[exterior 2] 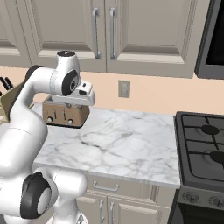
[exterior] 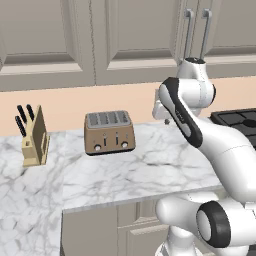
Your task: Move the bowls from the cabinet to the plates on the dining table.
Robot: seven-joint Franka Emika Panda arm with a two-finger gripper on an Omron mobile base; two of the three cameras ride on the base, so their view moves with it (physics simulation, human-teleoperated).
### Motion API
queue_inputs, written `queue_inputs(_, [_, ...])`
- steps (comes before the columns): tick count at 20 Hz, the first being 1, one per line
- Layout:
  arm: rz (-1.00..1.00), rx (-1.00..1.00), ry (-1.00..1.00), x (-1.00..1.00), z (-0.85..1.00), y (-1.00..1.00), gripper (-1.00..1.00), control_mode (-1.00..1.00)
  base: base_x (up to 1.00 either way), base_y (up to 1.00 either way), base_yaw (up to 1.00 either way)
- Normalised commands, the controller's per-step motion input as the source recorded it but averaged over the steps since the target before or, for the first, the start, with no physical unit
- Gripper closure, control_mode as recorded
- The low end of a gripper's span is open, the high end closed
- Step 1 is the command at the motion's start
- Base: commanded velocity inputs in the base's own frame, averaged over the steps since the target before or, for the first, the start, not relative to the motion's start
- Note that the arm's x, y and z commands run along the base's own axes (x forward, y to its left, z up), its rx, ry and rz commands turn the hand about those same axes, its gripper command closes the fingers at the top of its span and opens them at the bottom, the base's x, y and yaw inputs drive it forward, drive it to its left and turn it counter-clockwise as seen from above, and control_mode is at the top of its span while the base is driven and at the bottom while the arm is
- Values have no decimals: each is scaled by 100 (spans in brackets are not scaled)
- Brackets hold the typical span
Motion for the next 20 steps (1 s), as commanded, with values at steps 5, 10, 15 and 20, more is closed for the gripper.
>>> queue_inputs(5, [0,0,-3,-5,4,0,-100,-100,0,0,0])
queue_inputs(10, [0,0,-6,-13,22,0,-100,-100,0,0,0])
queue_inputs(15, [0,-1,-9,-22,29,0,-100,-100,0,0,0])
queue_inputs(20, [0,-3,-13,-28,37,-5,-100,-100,0,0,0])
